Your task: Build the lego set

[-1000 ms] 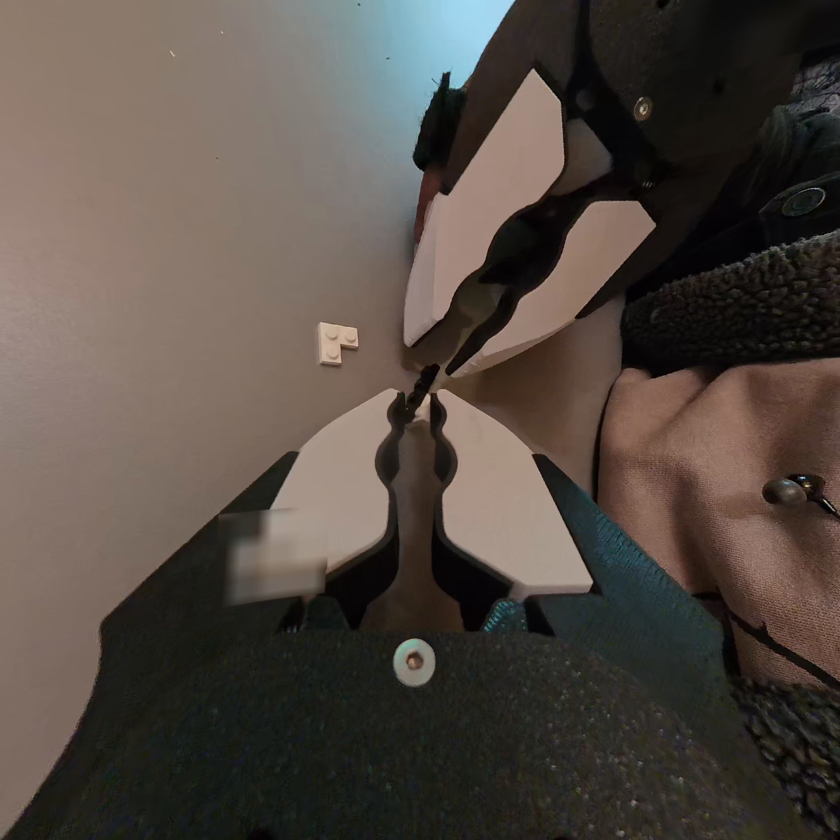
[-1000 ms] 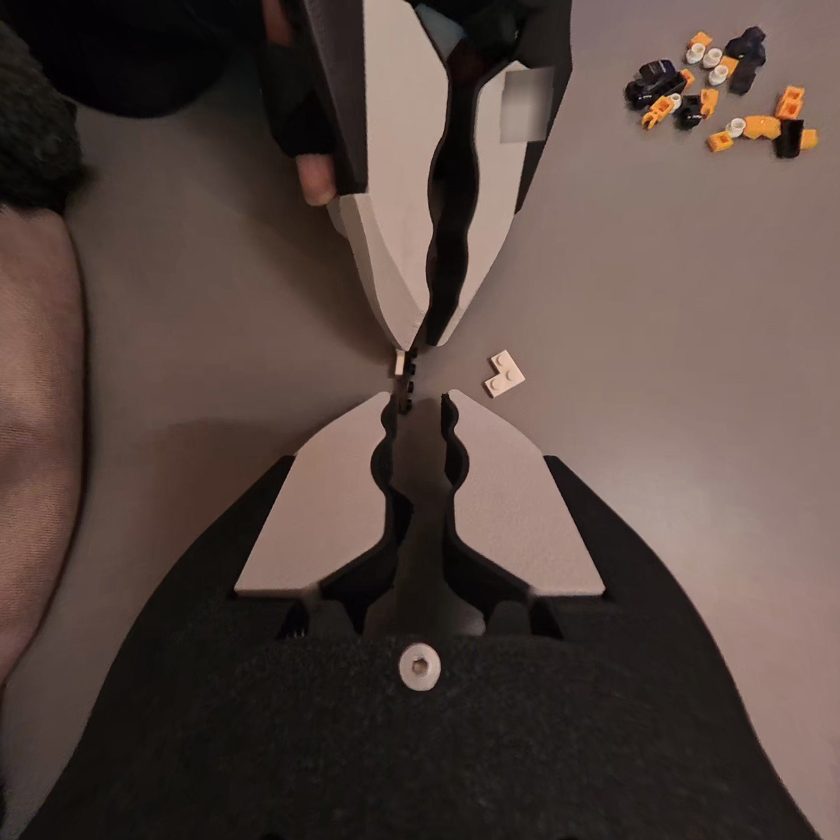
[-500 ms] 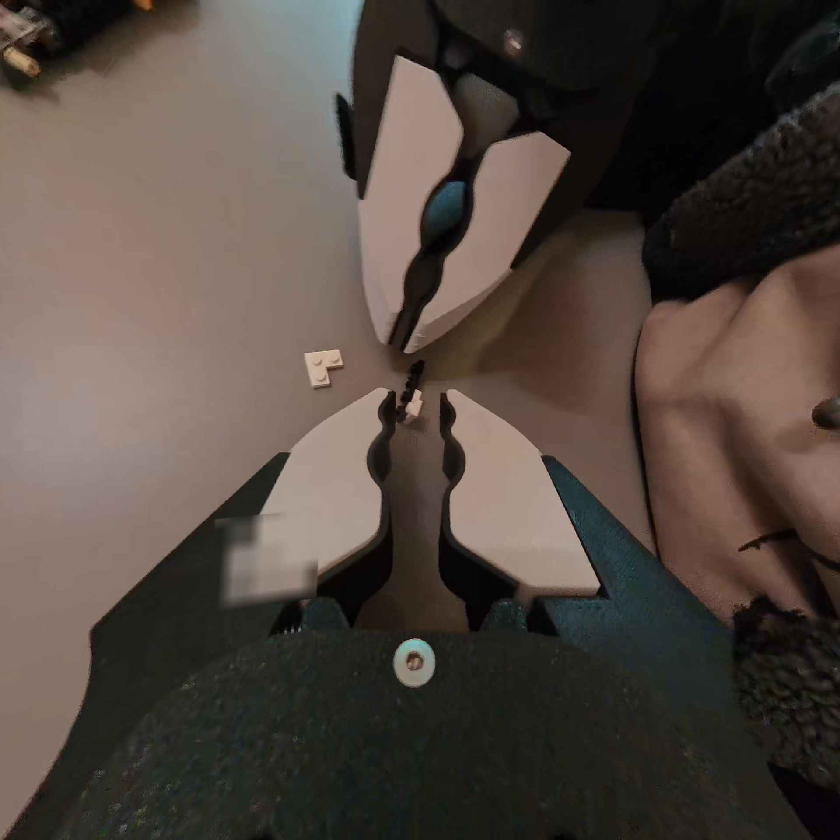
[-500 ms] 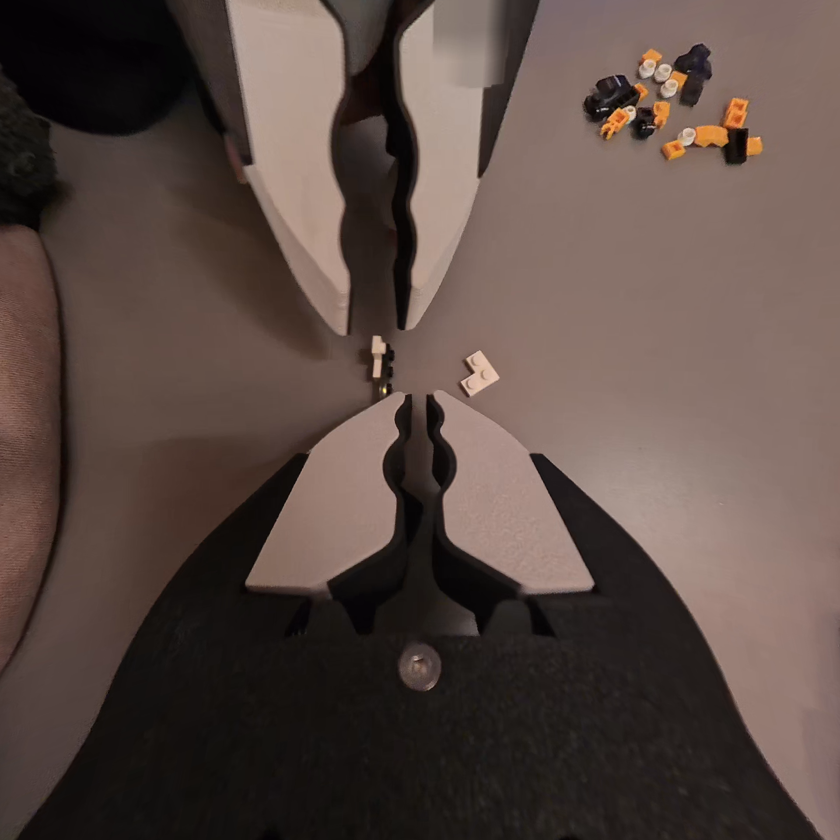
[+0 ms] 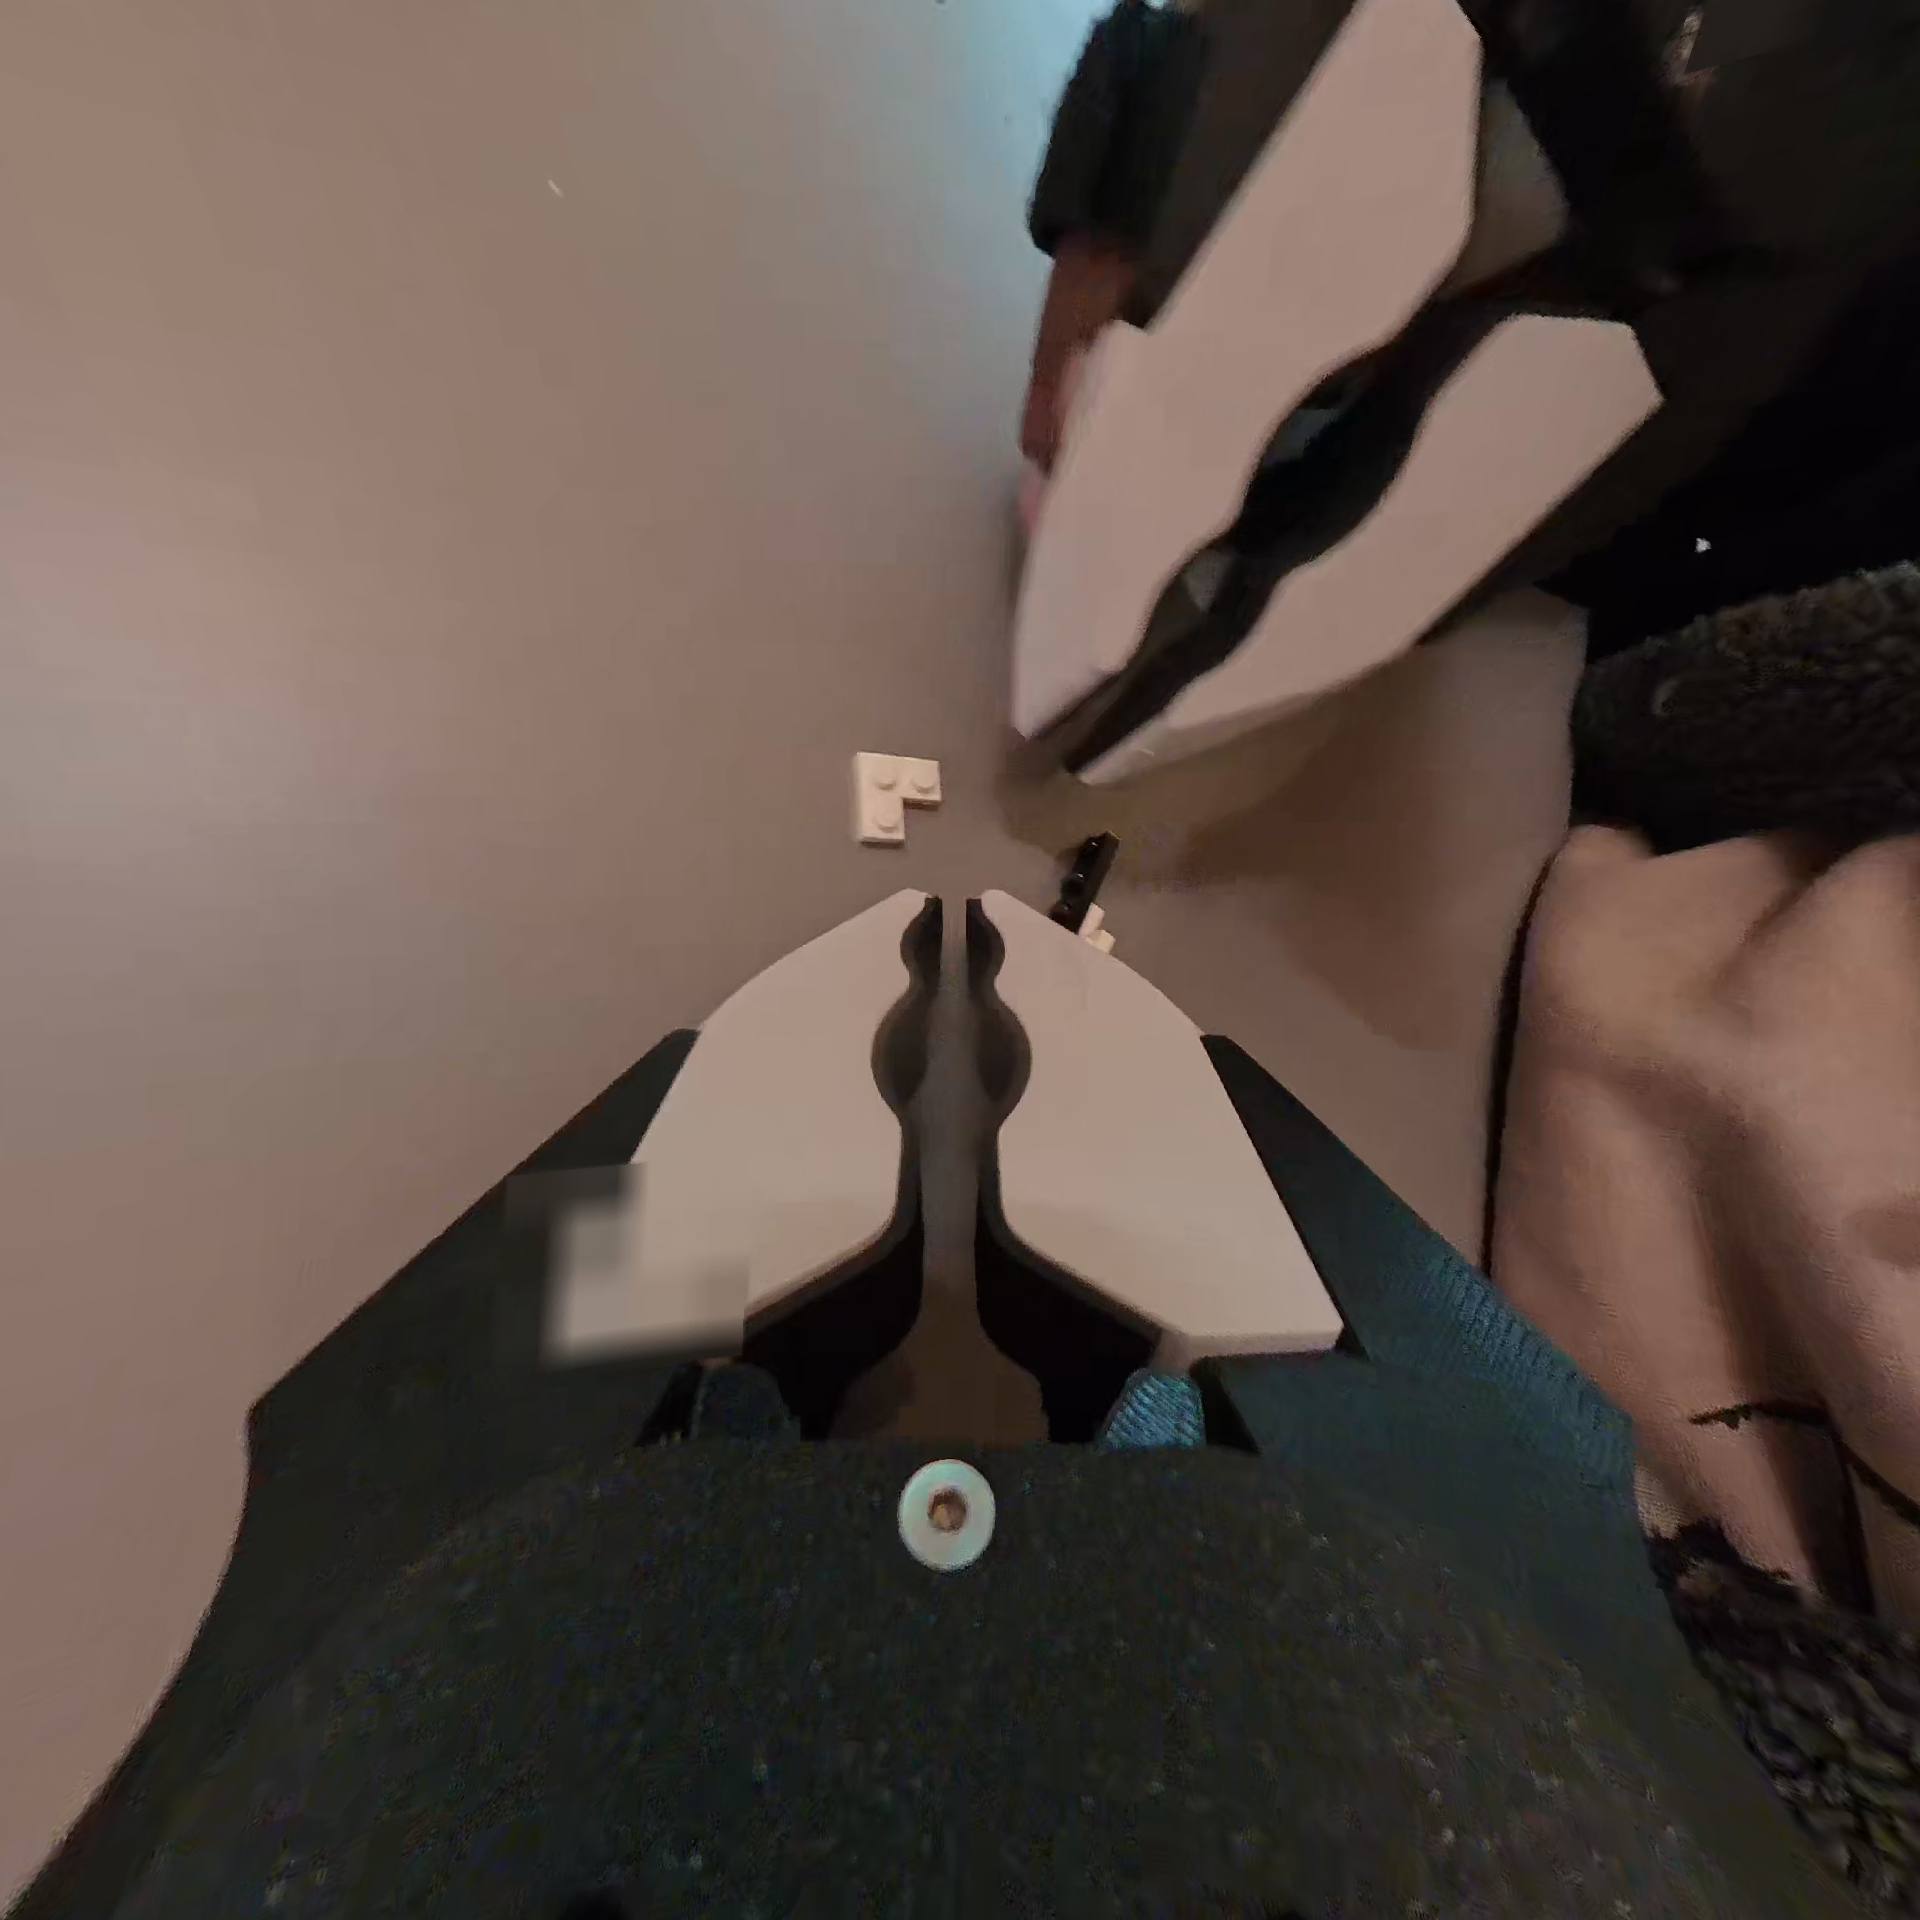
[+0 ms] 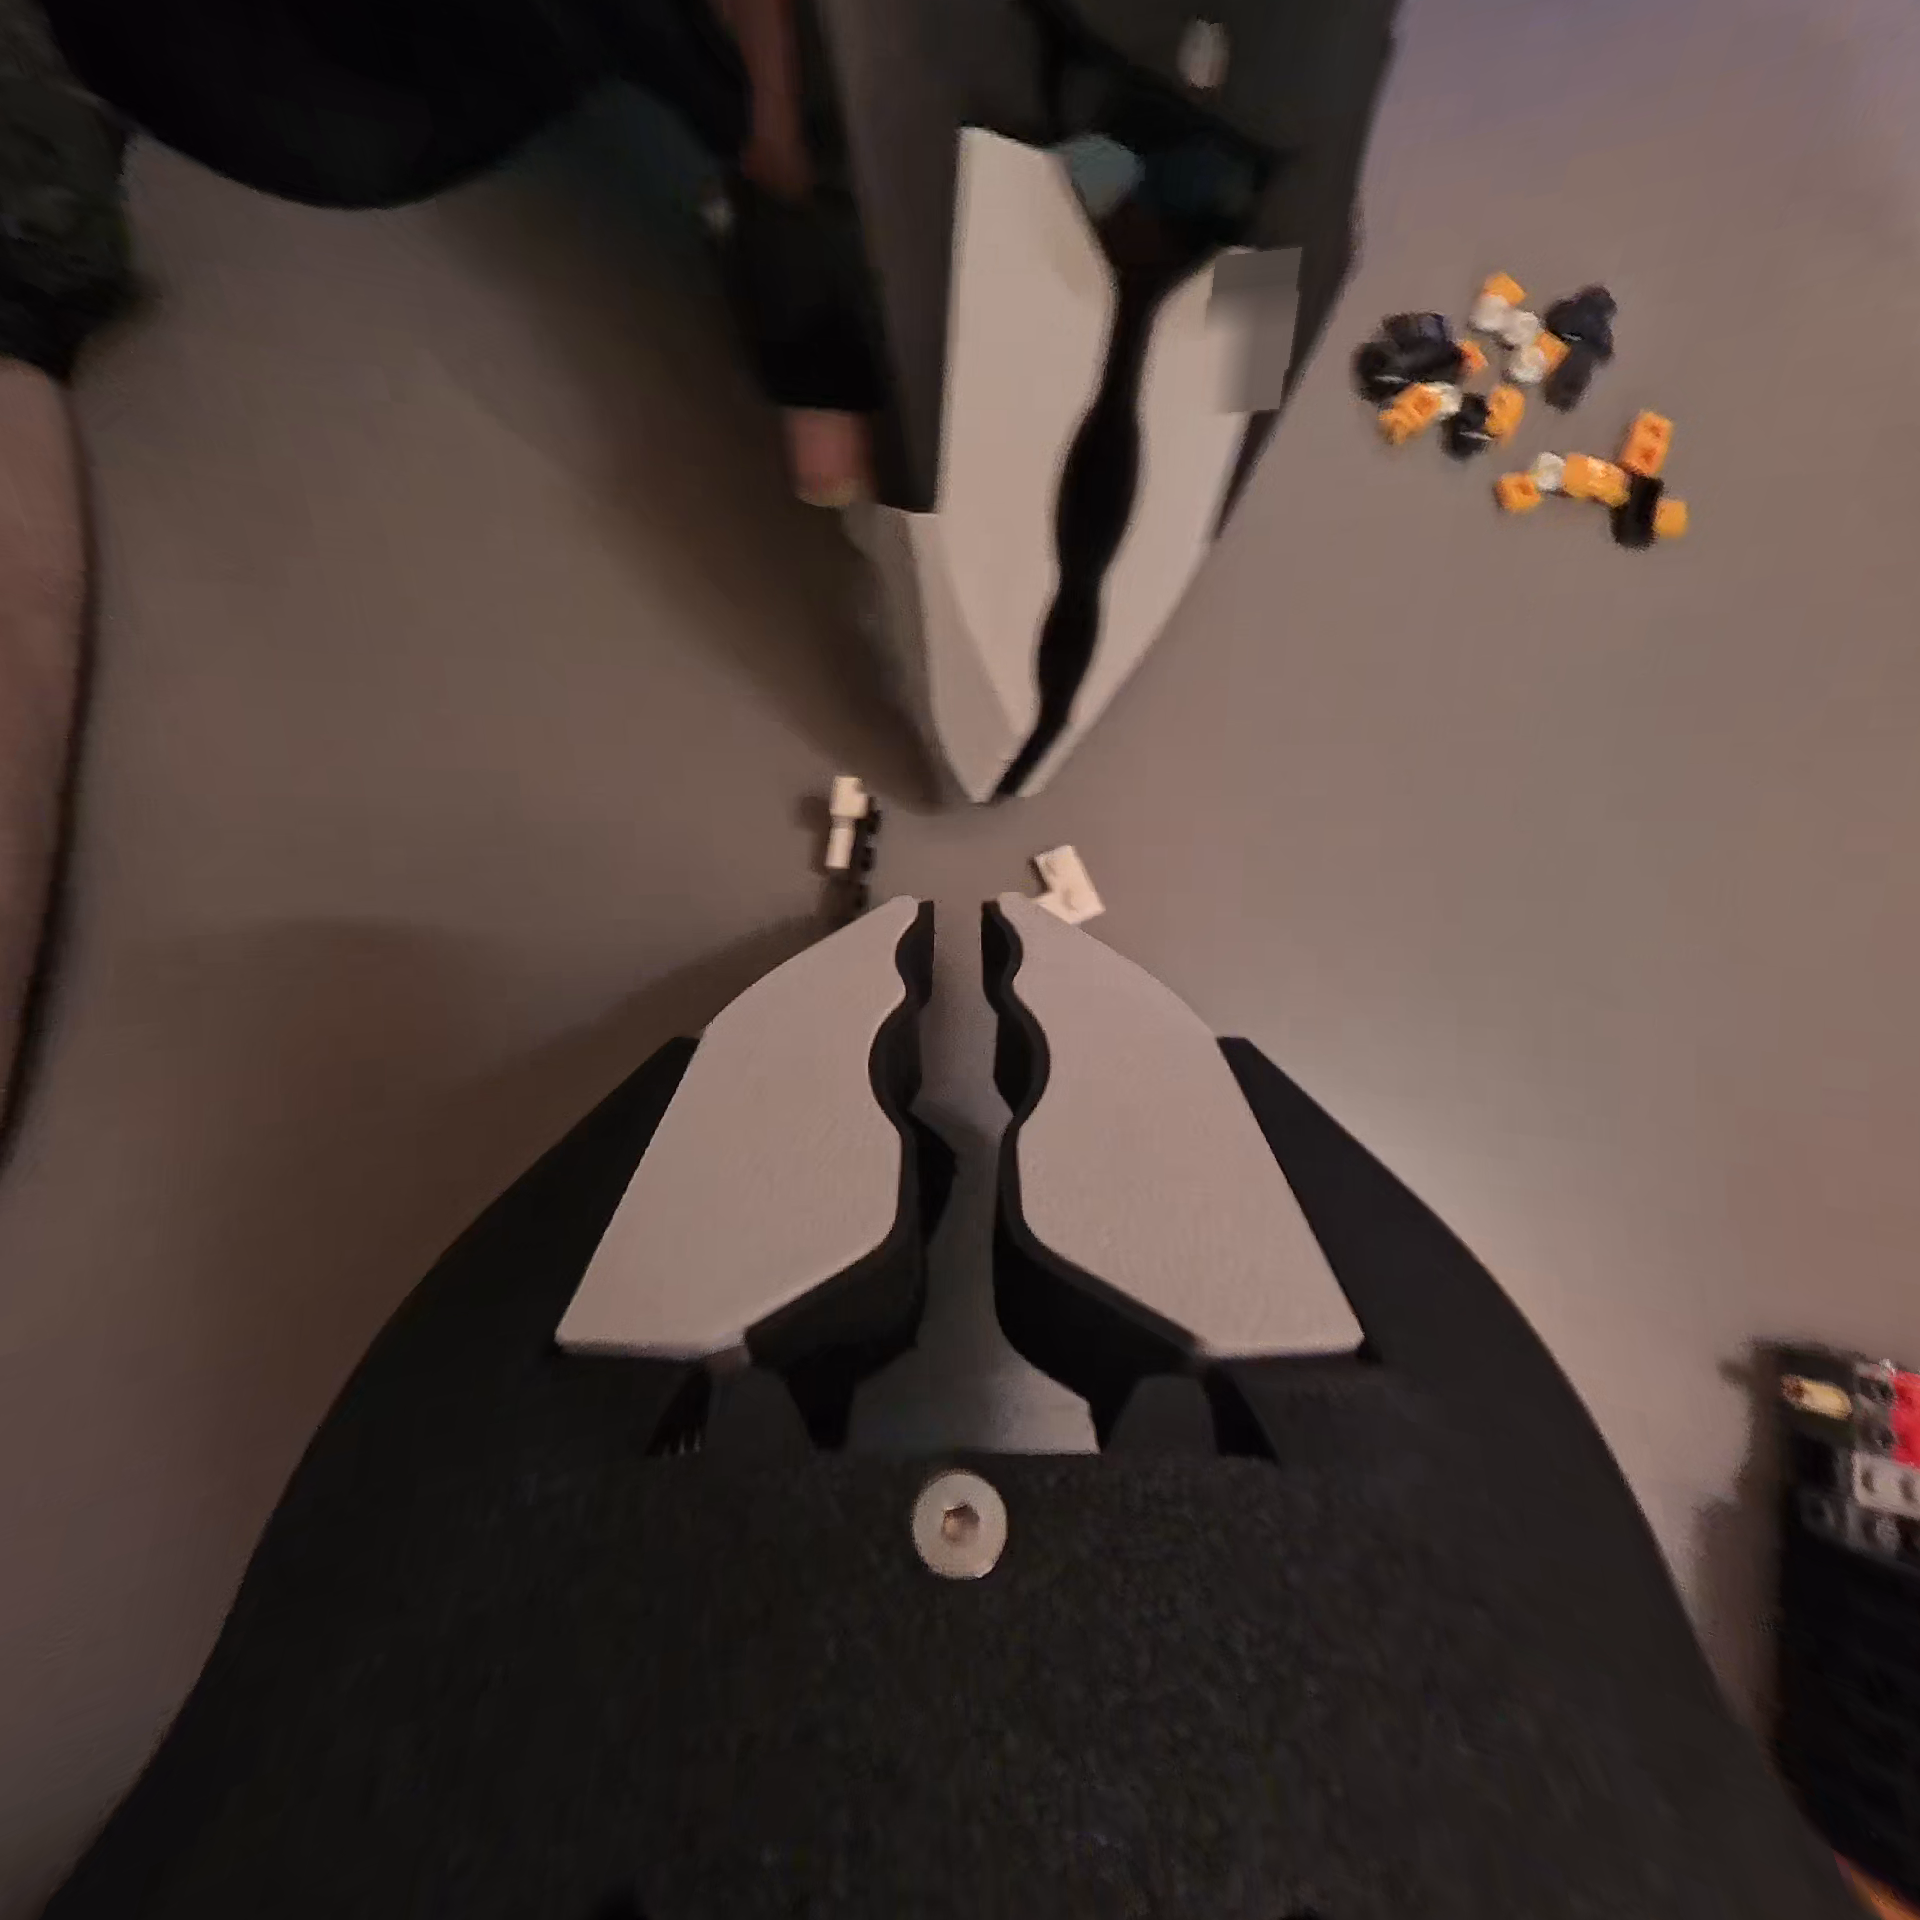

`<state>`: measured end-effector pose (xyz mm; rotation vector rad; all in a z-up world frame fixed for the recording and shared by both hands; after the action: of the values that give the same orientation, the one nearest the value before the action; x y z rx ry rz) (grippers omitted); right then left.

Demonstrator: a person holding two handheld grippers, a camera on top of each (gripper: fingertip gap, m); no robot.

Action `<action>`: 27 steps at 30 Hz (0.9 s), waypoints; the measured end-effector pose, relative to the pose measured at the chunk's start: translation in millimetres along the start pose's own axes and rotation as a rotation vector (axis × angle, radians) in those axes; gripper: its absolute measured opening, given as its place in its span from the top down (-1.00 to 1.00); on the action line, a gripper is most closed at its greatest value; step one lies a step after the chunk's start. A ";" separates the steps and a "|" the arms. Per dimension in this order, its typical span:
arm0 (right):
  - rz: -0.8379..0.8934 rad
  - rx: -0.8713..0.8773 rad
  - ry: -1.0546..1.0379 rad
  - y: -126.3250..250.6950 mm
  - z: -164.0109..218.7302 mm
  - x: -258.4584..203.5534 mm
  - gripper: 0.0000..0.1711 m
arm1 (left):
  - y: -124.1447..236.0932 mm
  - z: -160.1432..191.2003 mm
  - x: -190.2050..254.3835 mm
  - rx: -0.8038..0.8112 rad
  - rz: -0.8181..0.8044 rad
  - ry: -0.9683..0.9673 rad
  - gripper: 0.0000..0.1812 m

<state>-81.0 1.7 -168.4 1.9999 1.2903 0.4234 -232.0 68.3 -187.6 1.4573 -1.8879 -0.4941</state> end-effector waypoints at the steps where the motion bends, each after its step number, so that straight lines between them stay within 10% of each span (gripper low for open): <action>1: -0.025 -0.012 0.026 -0.7 0.6 -4.5 0.89 | 0.4 -0.6 0.1 0.001 -0.008 -0.015 0.95; 9: -0.049 -0.088 0.056 -13.4 3.0 -15.6 0.98 | 8.9 -4.8 21.8 -0.014 0.028 -0.332 0.83; 17: -0.361 -0.228 -0.357 -17.5 -1.1 9.0 1.00 | 11.9 -9.4 52.6 -0.061 -0.077 -0.713 0.91; 27: -0.311 -0.217 -0.356 -17.8 -3.3 20.0 1.00 | -5.0 -2.8 43.2 -0.134 -0.140 -0.703 0.94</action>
<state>-85.7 25.2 -180.8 1.5741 1.2402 0.0506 -232.2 26.2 -176.5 1.4403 -2.2132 -1.3101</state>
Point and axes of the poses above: each gripper's, where its closed fingertips meet, y back along the fingers, z out of its underside, x = y × z across the jaws, the point moved 10 cm from there along y, back along the fingers, and after that the axes turned 15 degrees about -y, right-handed, at the moved point
